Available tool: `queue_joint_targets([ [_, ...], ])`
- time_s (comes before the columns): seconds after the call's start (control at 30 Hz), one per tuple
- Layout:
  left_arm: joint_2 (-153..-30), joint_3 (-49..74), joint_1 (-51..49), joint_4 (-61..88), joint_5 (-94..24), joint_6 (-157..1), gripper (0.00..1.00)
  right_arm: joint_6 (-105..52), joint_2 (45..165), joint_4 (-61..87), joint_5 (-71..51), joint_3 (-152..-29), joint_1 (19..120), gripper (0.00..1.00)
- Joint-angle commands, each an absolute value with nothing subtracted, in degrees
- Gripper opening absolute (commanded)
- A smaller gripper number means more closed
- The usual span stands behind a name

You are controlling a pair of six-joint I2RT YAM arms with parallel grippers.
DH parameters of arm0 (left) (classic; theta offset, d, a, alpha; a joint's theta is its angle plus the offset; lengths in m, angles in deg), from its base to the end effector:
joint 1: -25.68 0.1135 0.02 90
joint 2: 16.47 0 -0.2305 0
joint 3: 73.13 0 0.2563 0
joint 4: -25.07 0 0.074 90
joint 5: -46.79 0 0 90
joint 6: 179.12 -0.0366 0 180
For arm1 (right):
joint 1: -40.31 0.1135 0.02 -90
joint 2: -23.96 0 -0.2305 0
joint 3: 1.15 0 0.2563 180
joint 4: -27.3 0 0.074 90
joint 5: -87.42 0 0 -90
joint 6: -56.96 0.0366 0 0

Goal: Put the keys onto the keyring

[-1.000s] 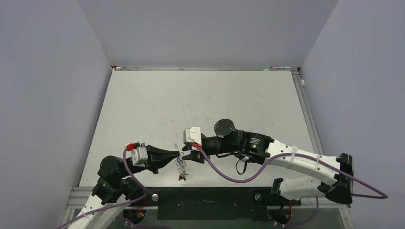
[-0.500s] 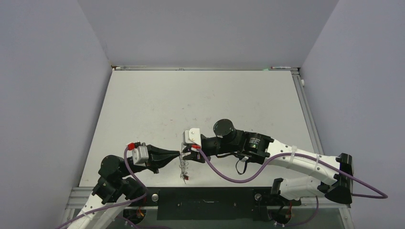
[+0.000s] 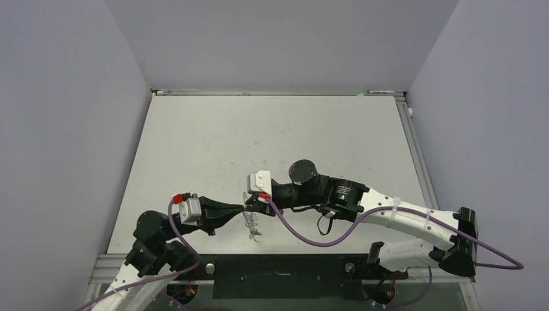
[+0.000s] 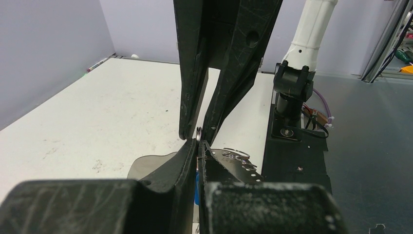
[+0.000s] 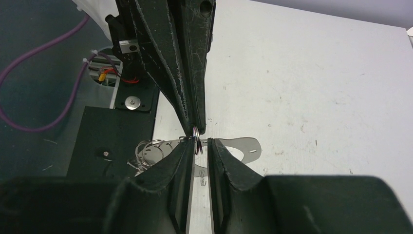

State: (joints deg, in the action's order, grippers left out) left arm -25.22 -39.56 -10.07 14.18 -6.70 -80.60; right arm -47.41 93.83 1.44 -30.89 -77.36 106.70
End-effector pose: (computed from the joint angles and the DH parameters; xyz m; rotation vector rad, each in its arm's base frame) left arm 0.0889 -0.0908 0.2810 0.8680 1.1740 -1.0591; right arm 0.1025 0.2777 0.3227 -1.5588 1.2858 1.0672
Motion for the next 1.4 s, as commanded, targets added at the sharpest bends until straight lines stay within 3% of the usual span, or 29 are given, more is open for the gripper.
queue_joint_targets([
  [0.0, -25.3, -37.1, -9.9, 16.8, -6.4, -80.7, 0.0, -47.4, 94.8, 4.9, -31.1, -79.3, 106.3, 0.18],
  [0.2, -25.0, -37.2, -9.9, 16.8, -6.6, -80.8, 0.0, -47.3, 95.0, 5.1, -31.2, -79.2, 106.3, 0.19],
  [0.33, -24.9, -37.2, -9.9, 16.7, -6.7, -80.8, 0.0, -47.2, 94.9, 5.3, -31.3, -79.2, 106.3, 0.06],
  [0.5, -24.6, -37.4, -9.9, 17.0, -7.5, -80.3, 0.01, -47.6, 94.5, 4.7, -30.5, -79.9, 106.3, 0.05],
  [0.6, -23.9, -37.8, -9.9, 17.6, -8.0, -80.0, 0.41, -48.8, 94.4, 1.9, -29.4, -82.4, 106.2, 0.05],
  [0.7, -23.0, -38.0, -9.8, 17.8, -8.8, -80.0, 0.54, -49.3, 93.9, -0.3, -28.9, -84.2, 106.3, 0.05],
  [1.37, -25.0, -38.7, -9.2, 19.4, -6.5, -78.5, 0.53, -48.9, 90.8, 1.0, -28.5, -87.5, 106.3, 0.05],
])
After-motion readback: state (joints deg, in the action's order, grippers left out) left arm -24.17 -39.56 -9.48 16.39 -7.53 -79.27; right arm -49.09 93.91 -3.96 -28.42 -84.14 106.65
